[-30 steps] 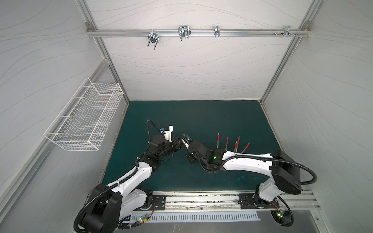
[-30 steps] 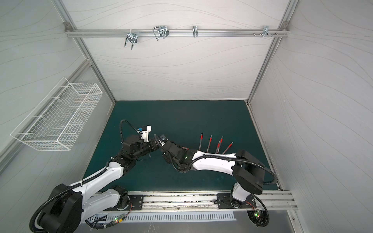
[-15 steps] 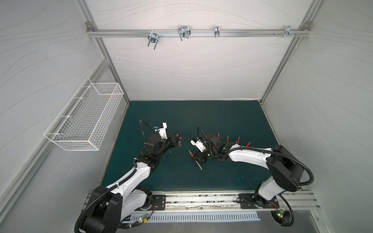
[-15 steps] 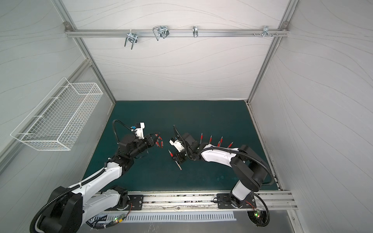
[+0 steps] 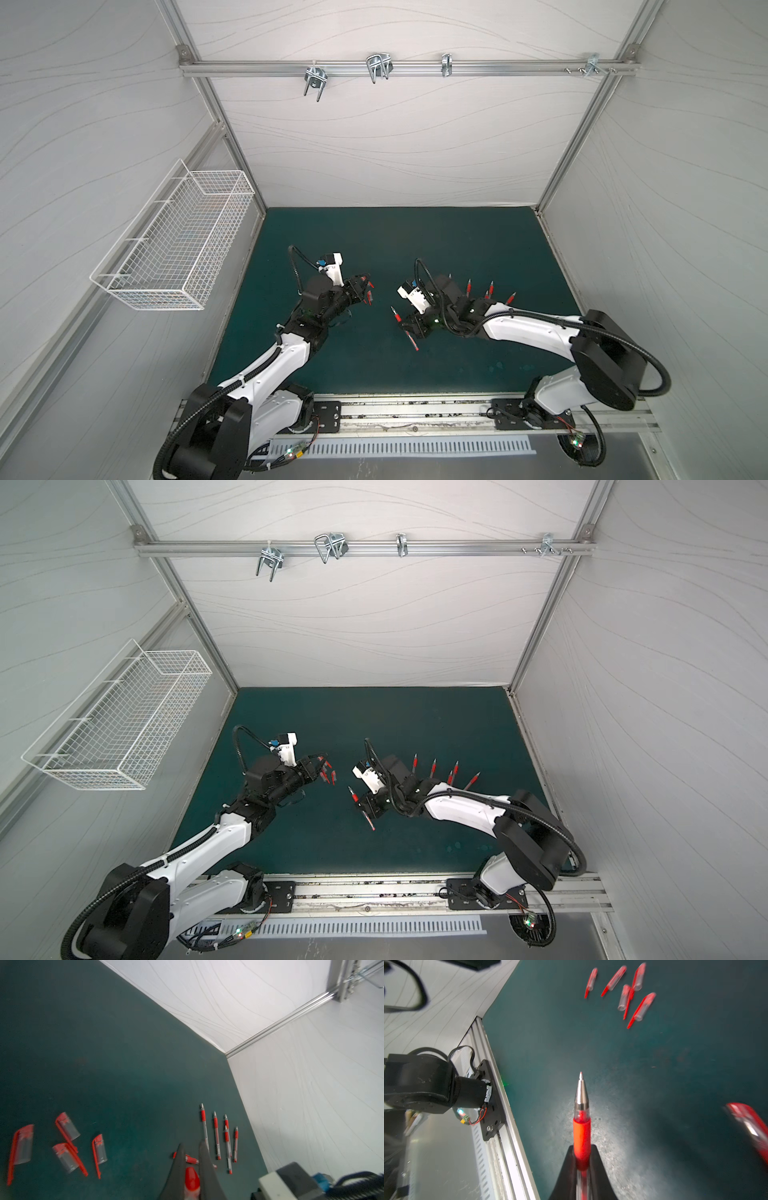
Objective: Remove pen caps from pens
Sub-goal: Place the pen at the middle-right of the table.
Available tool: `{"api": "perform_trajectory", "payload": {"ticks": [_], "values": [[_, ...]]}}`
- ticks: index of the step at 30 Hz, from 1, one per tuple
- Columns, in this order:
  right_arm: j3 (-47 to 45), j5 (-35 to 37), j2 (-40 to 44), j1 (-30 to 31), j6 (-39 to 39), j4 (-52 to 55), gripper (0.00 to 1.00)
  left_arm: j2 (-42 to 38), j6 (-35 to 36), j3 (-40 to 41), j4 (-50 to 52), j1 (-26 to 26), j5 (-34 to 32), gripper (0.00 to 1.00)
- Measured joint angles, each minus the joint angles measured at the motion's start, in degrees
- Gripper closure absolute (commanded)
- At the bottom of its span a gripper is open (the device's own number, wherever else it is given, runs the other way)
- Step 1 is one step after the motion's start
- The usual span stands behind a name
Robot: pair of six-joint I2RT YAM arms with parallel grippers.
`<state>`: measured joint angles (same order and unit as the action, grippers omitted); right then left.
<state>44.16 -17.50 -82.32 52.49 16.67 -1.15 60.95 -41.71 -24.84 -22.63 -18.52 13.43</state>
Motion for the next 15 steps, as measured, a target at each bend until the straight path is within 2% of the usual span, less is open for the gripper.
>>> {"api": "perform_trajectory", "payload": {"ticks": [6, 15], "values": [[-3.1, 8.7, 7.3, -2.7, 1.6, -0.5, 1.00, 5.2, 2.8, -3.6, 5.8, 0.0, -5.6, 1.00], [-6.7, 18.1, 13.2, -18.1, 7.1, 1.8, 1.00, 11.2, 5.5, -7.2, 13.3, 0.7, -12.5, 1.00]]}}
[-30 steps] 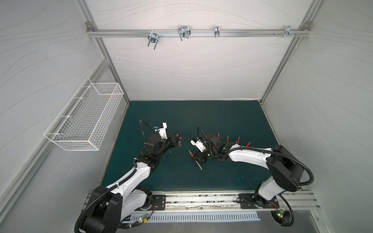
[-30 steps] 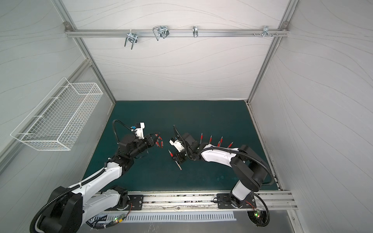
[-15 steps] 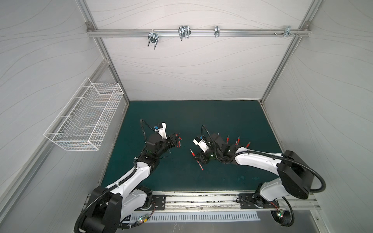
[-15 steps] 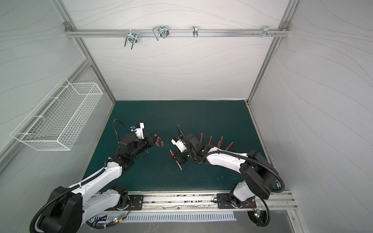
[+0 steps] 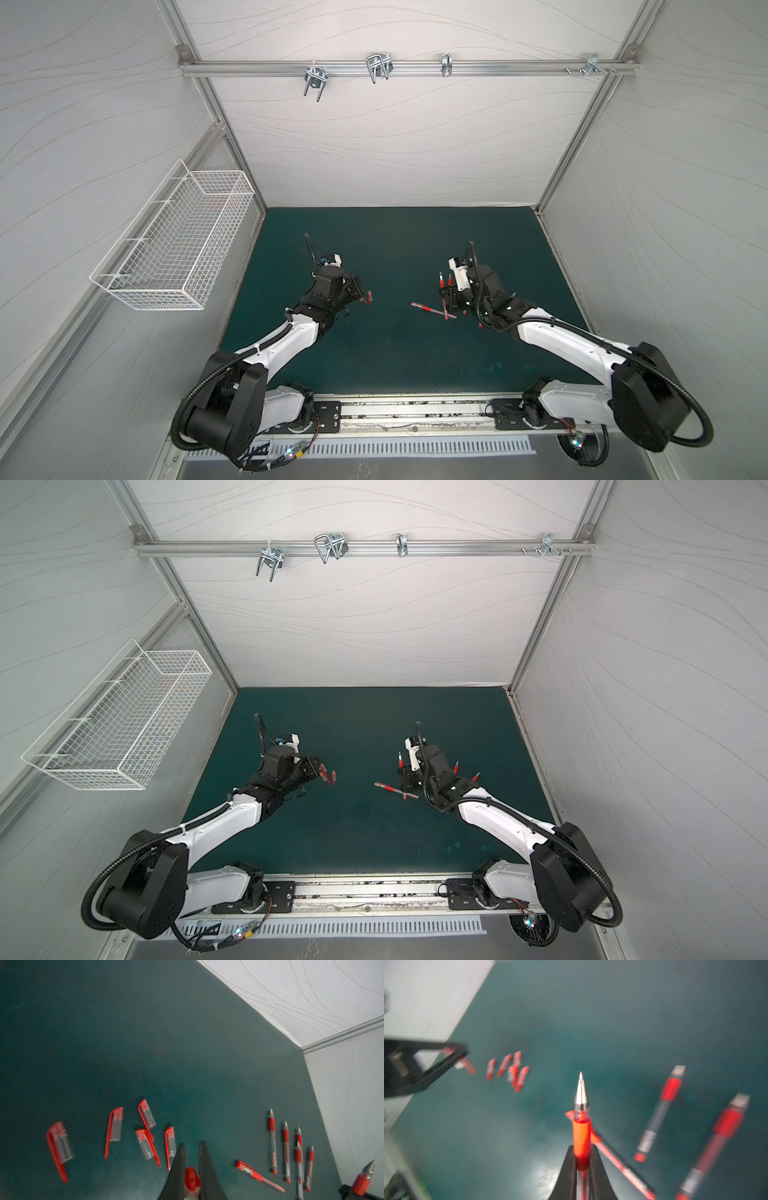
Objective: Remove pen caps from pens
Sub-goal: Place the pen at the middle-right of the table.
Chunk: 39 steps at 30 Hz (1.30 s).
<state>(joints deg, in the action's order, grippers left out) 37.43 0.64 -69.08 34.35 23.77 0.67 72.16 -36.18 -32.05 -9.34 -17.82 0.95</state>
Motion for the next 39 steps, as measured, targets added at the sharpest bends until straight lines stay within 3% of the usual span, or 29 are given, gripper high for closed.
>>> {"api": "perform_trajectory", "payload": {"ticks": [8, 16, 31, 36, 39], "values": [[0.6, 1.2, 3.4, -18.9, 6.3, 5.6, 1.00, 4.5, 1.6, -2.1, 4.4, 3.2, -4.8, 1.00], [11.3, -0.6, -7.8, -29.1, 7.3, 9.6, 1.00, 9.4, 1.5, -4.9, 8.5, 7.2, -5.0, 0.97], [21.5, 3.6, -28.8, -35.0, 3.9, 15.6, 1.00, 16.5, 1.5, -9.6, 13.5, 8.1, -5.0, 0.94], [22.6, 3.6, -30.4, -35.8, 3.4, 17.0, 0.99, 18.7, 1.5, -10.9, 15.1, 8.5, -4.8, 0.84], [23.5, 3.4, -31.3, -36.1, 3.4, 17.9, 0.95, 19.9, 1.7, -11.5, 15.8, 8.7, -4.4, 0.71]]}}
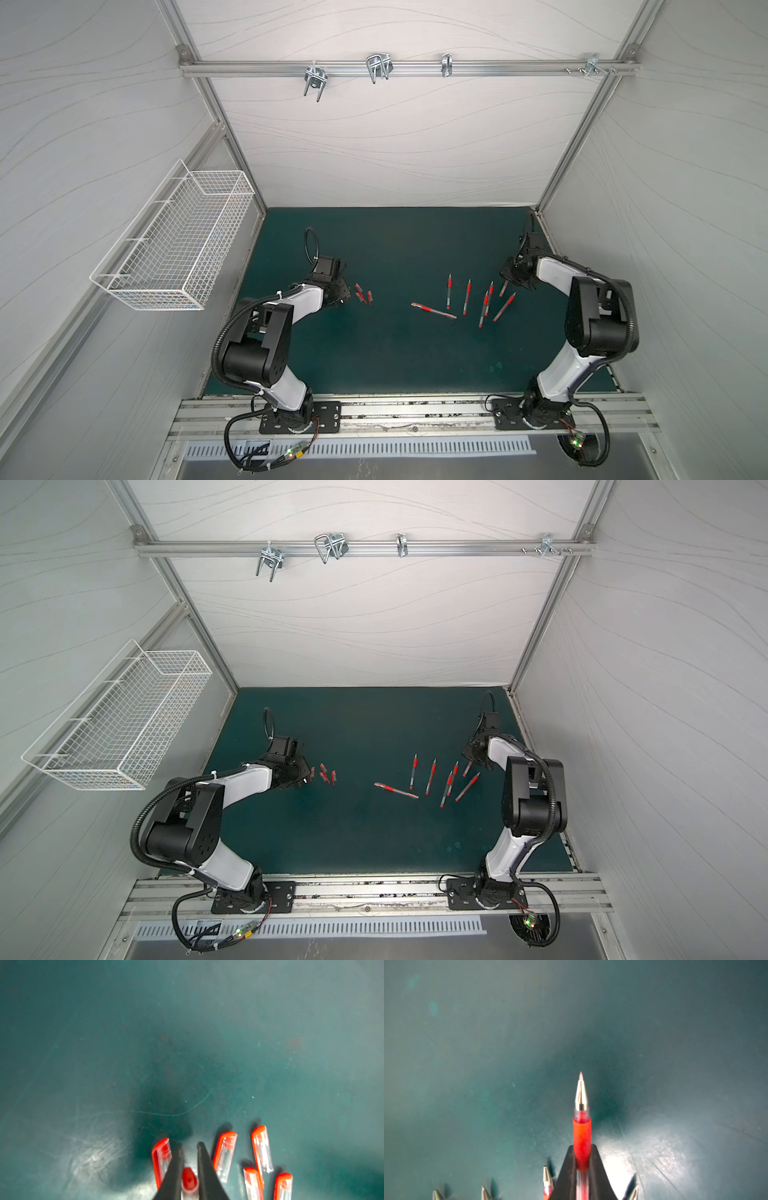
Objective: Remove pen caps from pens
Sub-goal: Place the pen at the middle-right of the table, then pick up the pen from the center of the table.
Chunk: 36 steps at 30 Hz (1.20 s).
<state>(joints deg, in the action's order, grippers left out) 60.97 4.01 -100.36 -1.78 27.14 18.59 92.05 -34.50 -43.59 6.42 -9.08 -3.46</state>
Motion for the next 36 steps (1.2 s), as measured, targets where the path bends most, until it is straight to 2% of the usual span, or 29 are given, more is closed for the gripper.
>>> {"api": "perform_trajectory", "payload": {"ticks": [4, 6, 8, 15, 16, 19, 21, 22, 24, 29, 36], "values": [[0.4, -1.7, -1.5, -0.9, 0.1, 0.4, 0.89, 0.5, 0.0, -0.9, 0.7, 0.3, 0.7, 0.57], [0.3, -2.2, -1.8, -1.2, 0.1, 0.9, 0.80, 0.3, 0.0, -0.9, 0.8, 0.3, 0.8, 0.49], [0.3, -2.8, -1.7, -1.3, 0.0, 1.2, 0.79, -0.5, -0.2, -0.5, 0.6, 0.3, 0.9, 0.43], [0.3, -4.1, 0.5, -1.6, -1.3, 3.0, 0.68, -10.3, -1.2, 3.4, -0.9, 0.0, 1.4, 0.36], [0.2, -4.5, 1.6, -1.6, -1.6, 3.1, 0.65, -12.3, -1.4, 4.4, -1.5, -0.2, 1.4, 0.36], [-0.6, -6.1, 6.9, -1.7, -3.0, 2.8, 0.64, -18.1, -2.3, 7.4, -2.7, -1.0, 1.0, 0.34], [-2.8, -6.9, 12.3, -1.5, -3.5, 1.4, 0.60, -21.7, -2.7, 9.0, -3.3, -2.0, 0.7, 0.33], [-4.4, -7.4, 15.9, -1.1, -3.7, 0.7, 0.52, -23.4, -2.7, 9.6, -3.4, -2.8, 0.4, 0.33], [-7.0, -7.9, 22.8, -0.1, -4.7, -0.5, 0.51, -26.5, -2.7, 10.3, -3.7, -5.0, 0.2, 0.32], [-8.0, -10.2, 35.4, 8.0, -8.7, -1.4, 0.52, -32.6, -2.6, 10.7, -5.6, -10.0, 1.9, 0.31], [-5.0, -12.6, 39.5, 21.8, -15.2, 1.2, 0.53, -35.7, -5.7, 10.7, -5.3, -11.6, 10.4, 0.33]]}}
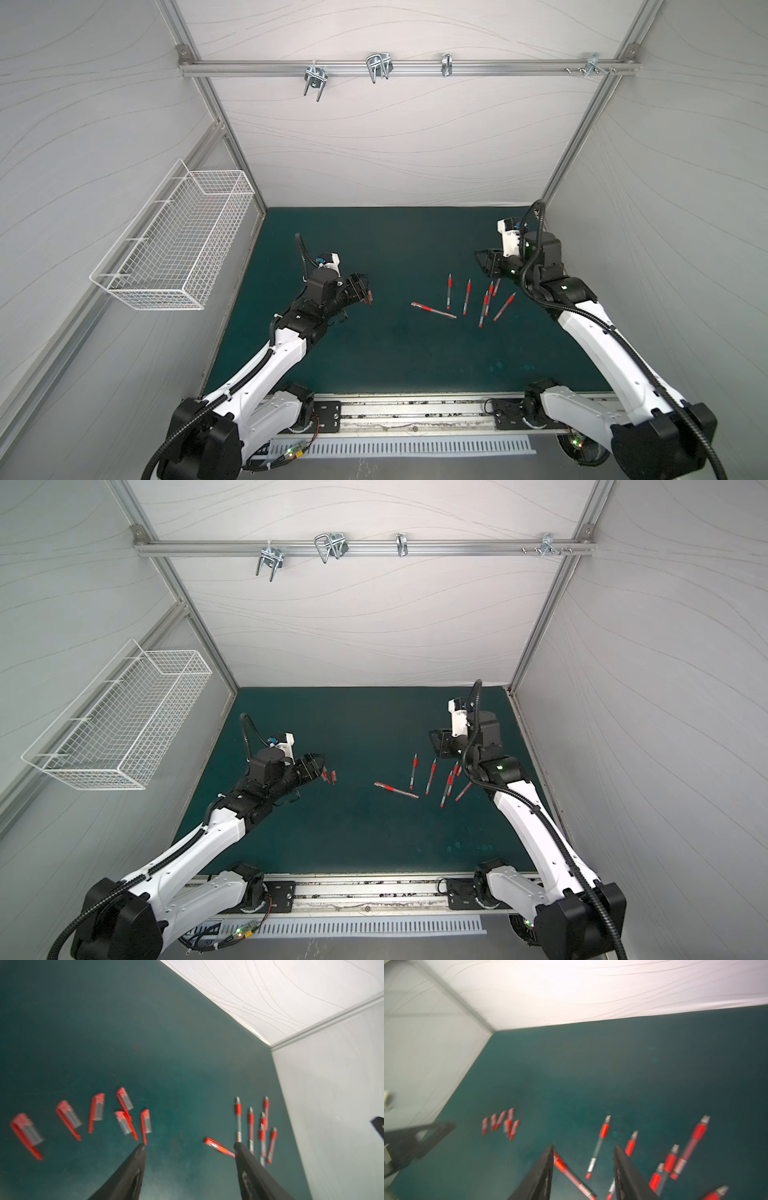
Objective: Remove pen caps from pens
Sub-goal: Pick up the pen from the center of the table.
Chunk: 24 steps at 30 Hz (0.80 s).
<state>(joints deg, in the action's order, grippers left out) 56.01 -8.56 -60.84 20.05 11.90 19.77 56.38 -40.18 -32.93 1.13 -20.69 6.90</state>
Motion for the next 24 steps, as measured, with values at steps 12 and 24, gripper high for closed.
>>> {"api": "perform_trajectory", "payload": {"ticks": [12, 24], "values": [[1.7, 2.2, -10.6, 18.8, -9.3, 7.3, 0.55, -2.8, -4.5, 2.6, 6.0, -0.1, 11.6, 0.34], [3.7, 5.0, -24.2, 25.1, -16.4, 11.3, 0.53, -1.6, -5.0, 4.1, 7.6, -0.1, 14.7, 0.34]]}}
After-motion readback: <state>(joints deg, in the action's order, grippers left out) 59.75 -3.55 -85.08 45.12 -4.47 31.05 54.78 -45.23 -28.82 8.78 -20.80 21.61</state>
